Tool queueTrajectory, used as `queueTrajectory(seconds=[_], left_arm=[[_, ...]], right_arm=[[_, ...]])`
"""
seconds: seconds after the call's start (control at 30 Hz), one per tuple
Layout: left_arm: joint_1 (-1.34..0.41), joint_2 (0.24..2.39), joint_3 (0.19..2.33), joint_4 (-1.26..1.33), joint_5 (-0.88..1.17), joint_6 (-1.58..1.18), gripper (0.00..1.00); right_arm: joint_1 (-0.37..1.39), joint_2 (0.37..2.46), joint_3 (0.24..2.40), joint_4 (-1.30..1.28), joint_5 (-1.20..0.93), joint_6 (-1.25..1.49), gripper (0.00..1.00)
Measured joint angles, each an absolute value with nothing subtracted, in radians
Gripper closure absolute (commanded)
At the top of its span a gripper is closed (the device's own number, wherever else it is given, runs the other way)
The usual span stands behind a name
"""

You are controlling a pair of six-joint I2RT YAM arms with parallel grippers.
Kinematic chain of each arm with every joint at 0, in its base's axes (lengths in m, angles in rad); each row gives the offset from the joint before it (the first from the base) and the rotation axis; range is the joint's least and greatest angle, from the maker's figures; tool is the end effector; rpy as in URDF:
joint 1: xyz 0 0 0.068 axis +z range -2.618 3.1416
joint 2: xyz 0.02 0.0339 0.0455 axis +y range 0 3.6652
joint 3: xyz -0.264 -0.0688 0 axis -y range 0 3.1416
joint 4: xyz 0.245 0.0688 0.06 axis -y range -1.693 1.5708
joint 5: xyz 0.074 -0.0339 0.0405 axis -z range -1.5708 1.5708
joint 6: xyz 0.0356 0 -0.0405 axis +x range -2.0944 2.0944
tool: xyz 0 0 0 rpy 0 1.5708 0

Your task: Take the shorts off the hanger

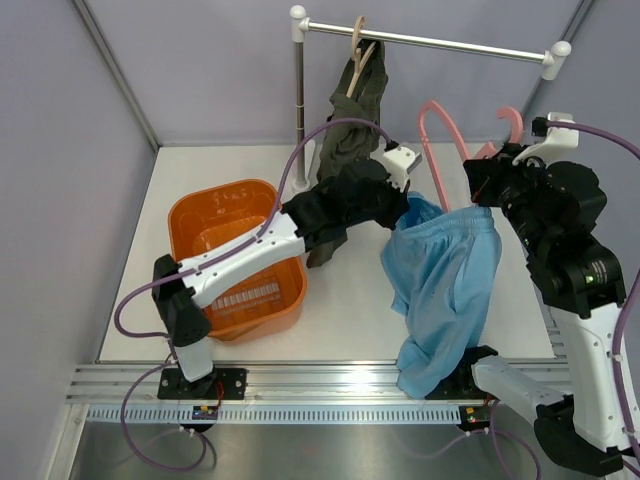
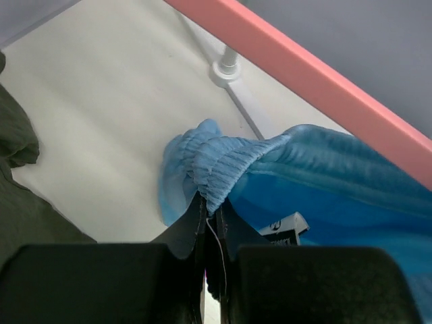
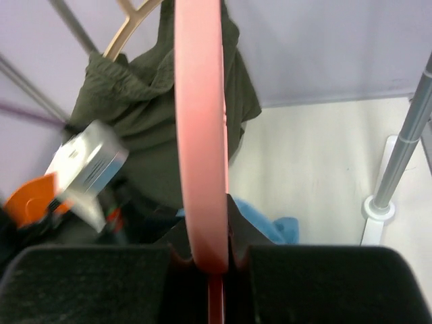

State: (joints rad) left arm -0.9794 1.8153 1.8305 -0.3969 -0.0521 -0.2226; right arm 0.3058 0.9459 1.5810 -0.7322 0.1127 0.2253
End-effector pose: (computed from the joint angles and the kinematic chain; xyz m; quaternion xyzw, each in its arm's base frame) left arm 0.2411 -0.3556 0.3926 0.2924 0.7749 -0.2988 0.4740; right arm 0.1309 0.0371 0.5107 0.0081 0.7403 0.1358 0.6583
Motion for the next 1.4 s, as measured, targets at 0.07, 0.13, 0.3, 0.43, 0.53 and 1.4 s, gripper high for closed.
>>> queueTrajectory(seconds=[0.07, 0.13, 0.3, 0.43, 0.53, 1.4], left_arm=[[-1.022, 1.761, 1.806, -0.413, -0.051, -0.195, 1.0], [-1.069, 1.698, 1.771, -0.427, -0.041, -0.168, 1.0], [-1.188, 1.537, 1.703, -0.499, -0.009, -0.118, 1.0], [-1.252, 1.401, 1.642, -0.554, 0.004, -0.1, 1.0], [-1.259, 1.311, 1.614, -0.593, -0.008, -0.096, 1.0], [-1.256, 1.288, 2.236, -0.263, -0.62, 0.595, 1.0]], right_arm=[[0.306, 0.971, 1.581, -0.698, 0.142, 0.223, 1.0], [0.306, 0.994, 1.581, -0.661, 0.166, 0.22, 1.0], [0.306, 1.078, 1.584, -0.564, 0.228, 0.208, 1.0], [0.306, 1.151, 1.606, -0.519, 0.266, 0.199, 1.0], [0.306, 1.193, 1.626, -0.508, 0.29, 0.194, 1.0], [0.306, 1.206, 1.679, -0.522, 0.314, 0.176, 1.0]])
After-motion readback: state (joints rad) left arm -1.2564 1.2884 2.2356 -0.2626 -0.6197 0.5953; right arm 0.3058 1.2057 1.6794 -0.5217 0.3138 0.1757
